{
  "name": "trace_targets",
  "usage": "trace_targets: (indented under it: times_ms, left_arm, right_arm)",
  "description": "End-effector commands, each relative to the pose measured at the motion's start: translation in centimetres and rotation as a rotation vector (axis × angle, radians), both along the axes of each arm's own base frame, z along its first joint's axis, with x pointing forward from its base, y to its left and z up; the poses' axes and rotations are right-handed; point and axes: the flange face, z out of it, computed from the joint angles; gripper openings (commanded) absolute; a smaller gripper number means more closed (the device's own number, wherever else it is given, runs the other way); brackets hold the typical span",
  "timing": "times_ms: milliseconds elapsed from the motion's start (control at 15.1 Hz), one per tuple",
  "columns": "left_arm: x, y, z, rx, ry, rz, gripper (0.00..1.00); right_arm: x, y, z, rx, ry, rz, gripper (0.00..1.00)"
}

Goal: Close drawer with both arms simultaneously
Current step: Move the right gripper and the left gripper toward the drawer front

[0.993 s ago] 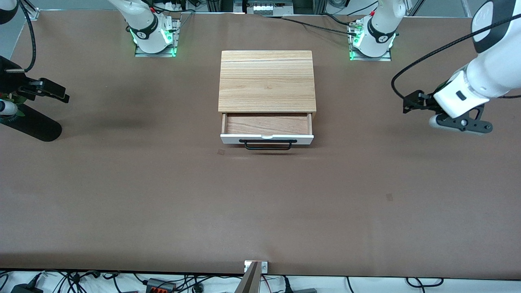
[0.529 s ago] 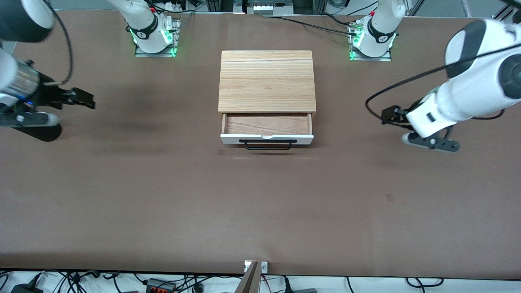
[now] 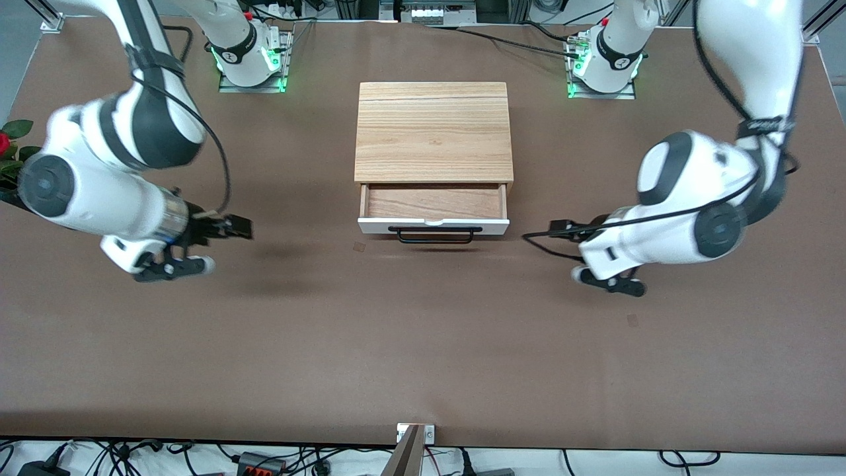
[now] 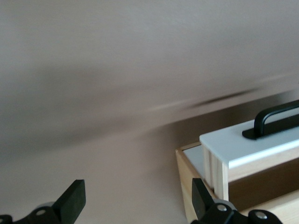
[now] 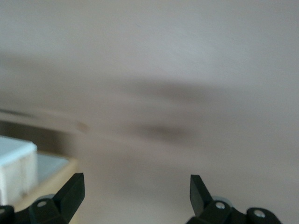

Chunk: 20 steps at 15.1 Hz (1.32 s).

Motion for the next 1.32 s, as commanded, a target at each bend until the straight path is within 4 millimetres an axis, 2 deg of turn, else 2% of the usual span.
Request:
trace_targets:
  times_ms: [0,66,199,397,596,728,1059,1257]
  left_arm:
    - [1.6,-1.8,-2.1,-0.029,-0.036,0.015,1.0]
    - [2.0,-1.6,-3.2,-0.048,-0.038,0.032,1.0]
    - [1.7,-2.9,-3.8,-0.134,0.009,0.078,1.0]
    - [1.6,-3.1,-6.5,-0.153,0.055,0.081,1.0]
    - [1.2,-3.8,-6.9,-0.151,0.066,0.069,1.0]
    - [0.9,-4.1,-7.3,-0.148,0.077,0.064,1.0]
    - [-0.2,-5.9,-7.6,-0.144,0.106,0.026,1.0]
    - [-0.5,-6.3,-7.7,-0.141,0.115,0.017,1.0]
  right_arm:
    - [1.4,3.6,-1.6,0.119,-0.049,-0.051,1.0]
    - [1.5,5.3,-2.5,0.148,-0.065,-0.055,1.0]
    - [1.3,10.0,-4.7,0.185,-0.125,-0.046,1.0]
    - [0.7,13.6,-7.5,0.188,-0.195,-0.031,1.0]
    - [-1.1,17.1,-8.1,0.258,-0.167,-0.048,1.0]
    - [-1.8,17.2,-8.6,0.257,-0.15,-0.04,1.0]
    - [-3.5,19.6,-9.3,0.269,-0.127,-0.005,1.0]
    - [-4.2,19.5,-10.1,0.261,-0.111,0.003,1.0]
